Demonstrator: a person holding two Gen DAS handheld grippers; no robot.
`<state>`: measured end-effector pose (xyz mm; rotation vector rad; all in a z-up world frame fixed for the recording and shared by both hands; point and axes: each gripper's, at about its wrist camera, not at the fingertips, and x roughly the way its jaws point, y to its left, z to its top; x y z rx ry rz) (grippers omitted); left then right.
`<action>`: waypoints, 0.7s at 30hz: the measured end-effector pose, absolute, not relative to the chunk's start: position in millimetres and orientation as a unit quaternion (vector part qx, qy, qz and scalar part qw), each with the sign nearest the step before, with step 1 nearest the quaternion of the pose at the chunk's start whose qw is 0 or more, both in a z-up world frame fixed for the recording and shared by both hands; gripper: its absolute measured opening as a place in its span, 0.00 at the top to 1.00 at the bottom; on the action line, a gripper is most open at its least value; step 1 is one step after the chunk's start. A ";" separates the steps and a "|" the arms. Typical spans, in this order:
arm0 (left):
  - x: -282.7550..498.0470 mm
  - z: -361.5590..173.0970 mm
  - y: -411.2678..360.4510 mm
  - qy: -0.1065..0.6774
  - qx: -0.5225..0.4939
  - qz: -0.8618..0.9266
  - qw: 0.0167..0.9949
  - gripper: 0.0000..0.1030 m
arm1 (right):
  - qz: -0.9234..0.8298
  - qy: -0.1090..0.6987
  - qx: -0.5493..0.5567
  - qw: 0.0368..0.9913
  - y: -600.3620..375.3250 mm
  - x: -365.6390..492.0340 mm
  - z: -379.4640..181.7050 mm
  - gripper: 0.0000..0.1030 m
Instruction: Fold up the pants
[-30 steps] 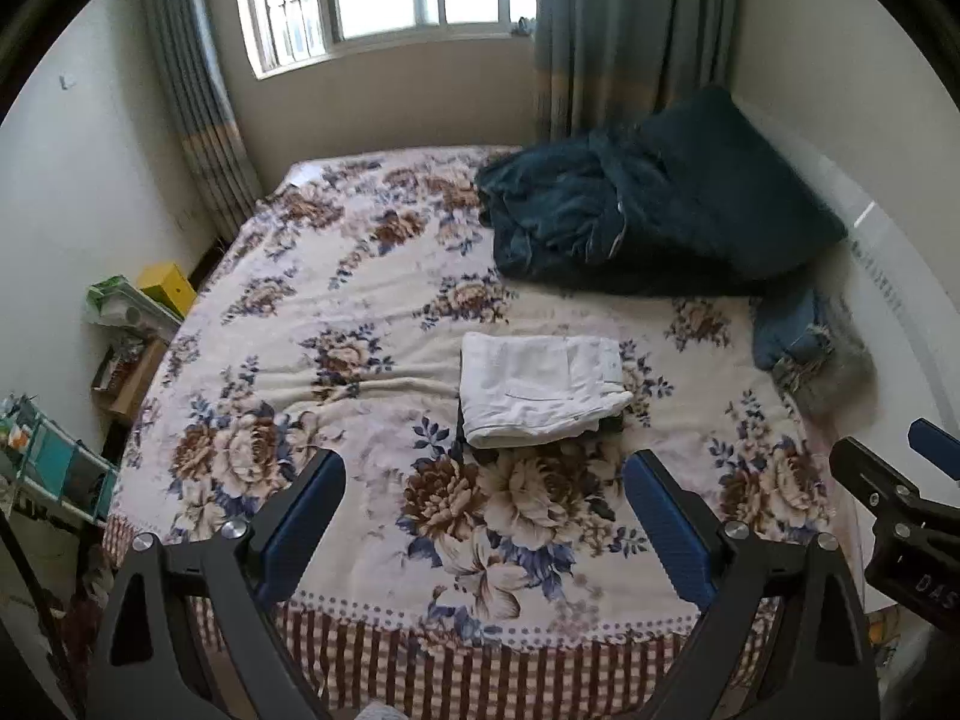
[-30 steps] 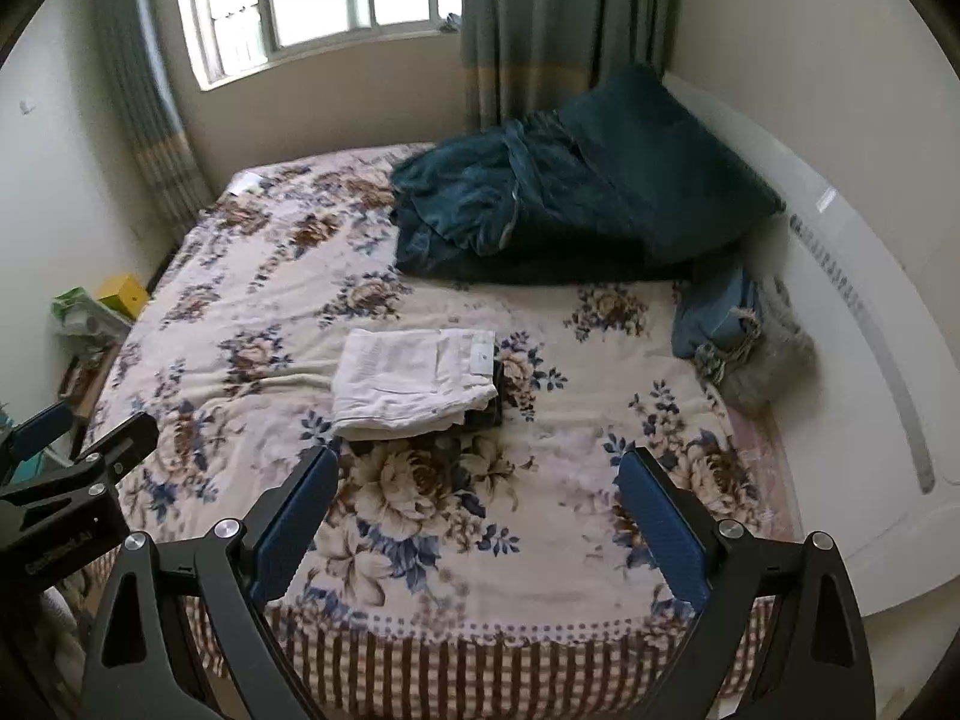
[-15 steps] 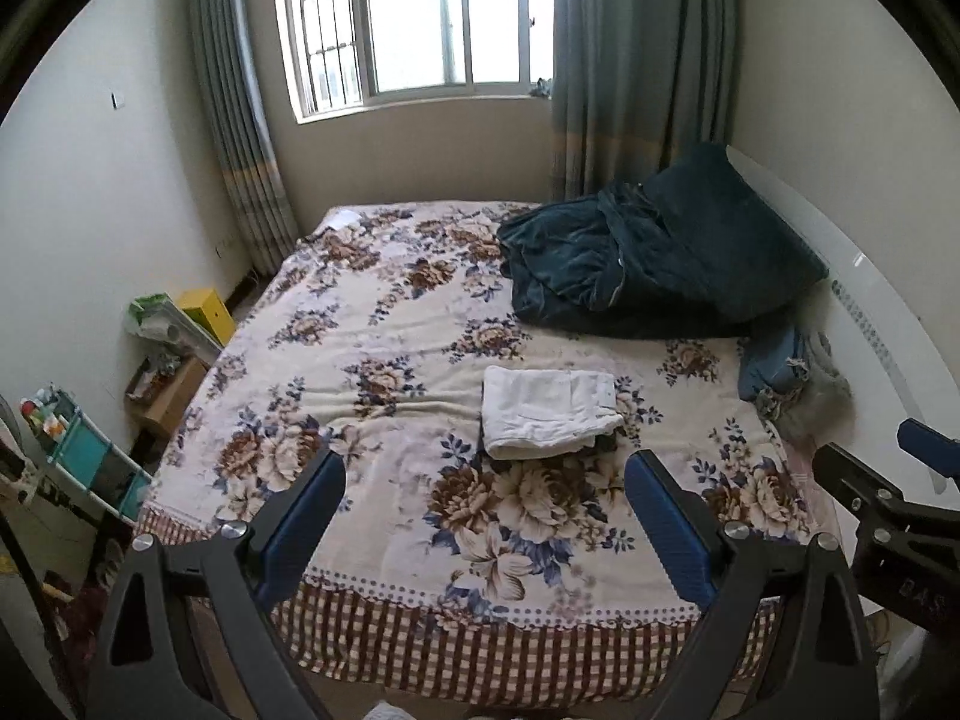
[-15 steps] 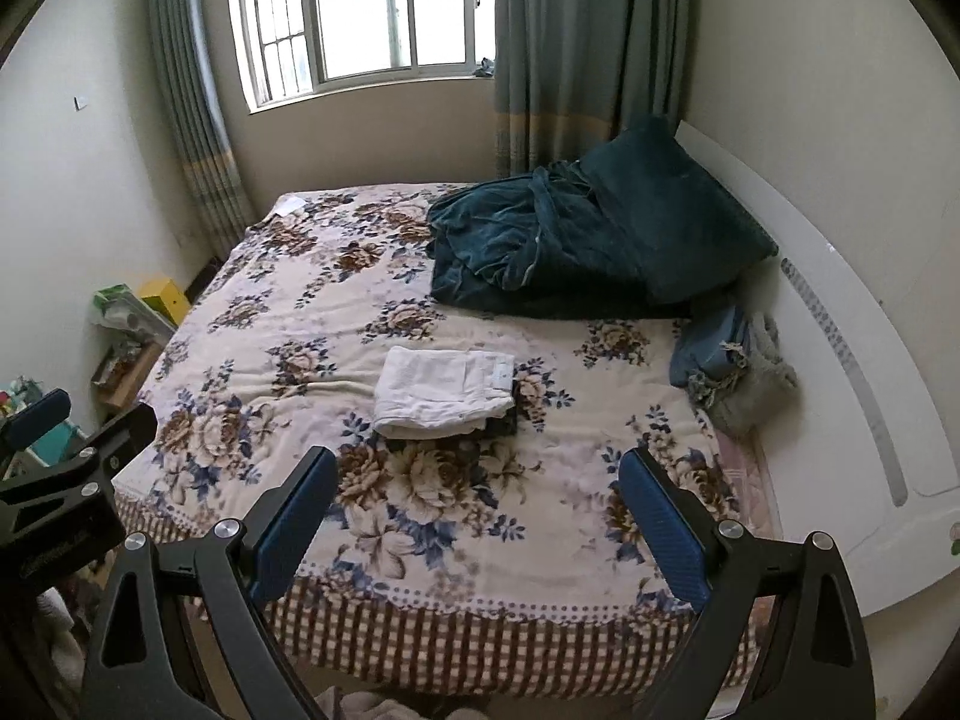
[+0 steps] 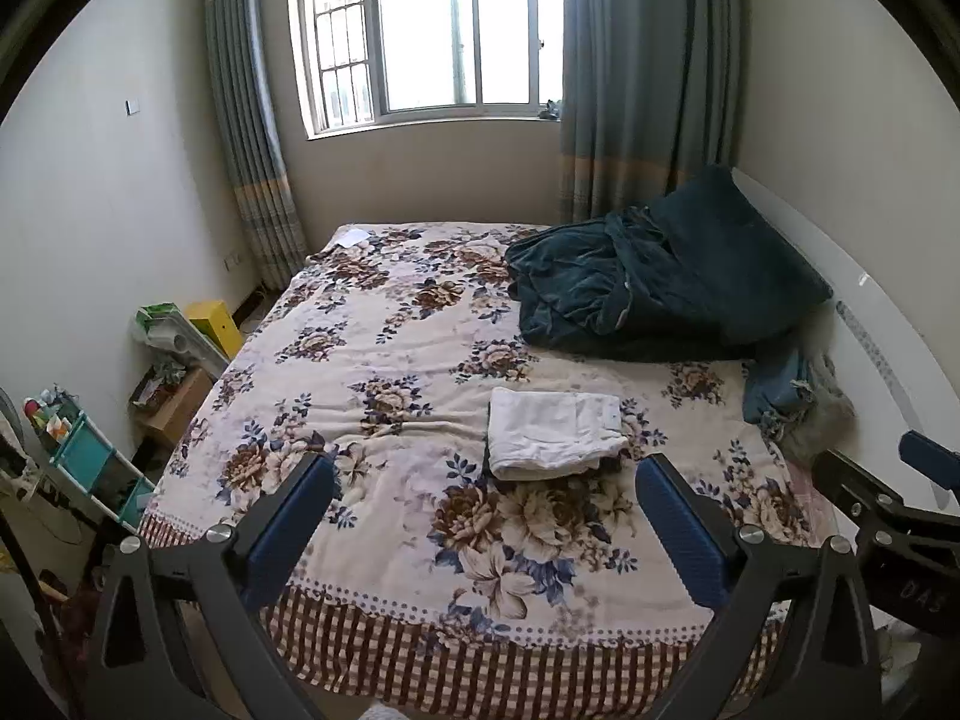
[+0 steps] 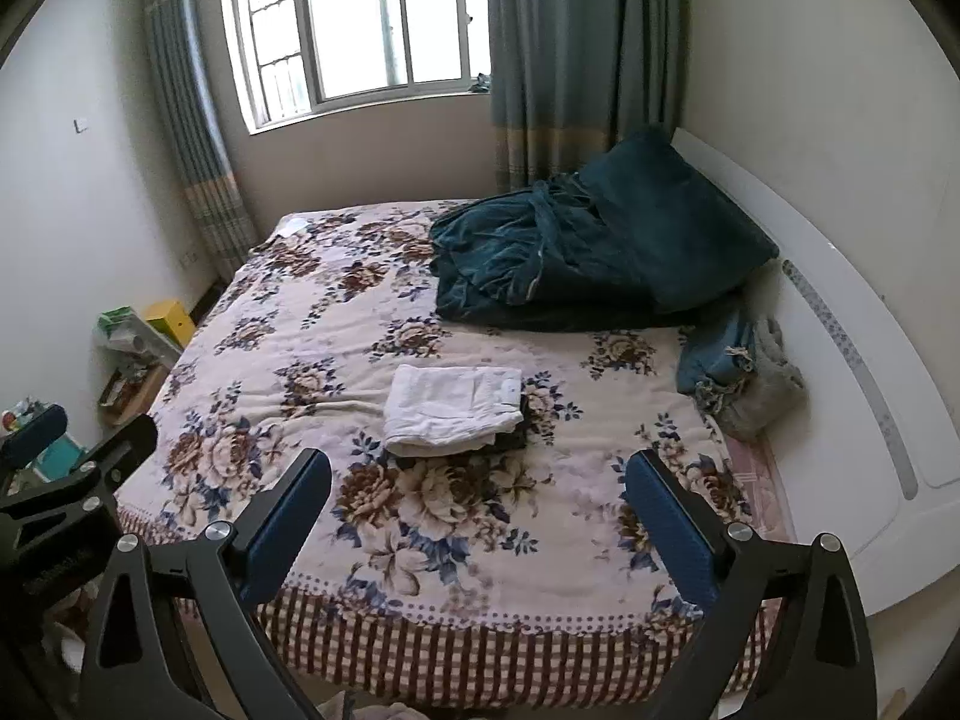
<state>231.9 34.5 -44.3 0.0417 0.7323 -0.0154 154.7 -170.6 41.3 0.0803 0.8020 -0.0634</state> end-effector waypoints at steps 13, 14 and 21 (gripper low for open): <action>287.1 -89.8 29.2 0.390 0.038 0.014 0.920 0.00 | -0.076 0.398 0.039 0.913 -182.4 219.7 -4.5 0.02; 291.5 -92.9 28.8 0.391 0.038 0.016 0.920 0.00 | -0.080 0.401 0.040 0.912 -183.4 225.4 -9.7 0.02; 315.5 -104.3 26.2 0.395 0.043 0.021 0.917 0.00 | -0.083 0.416 0.034 0.905 -181.4 256.9 -36.0 0.02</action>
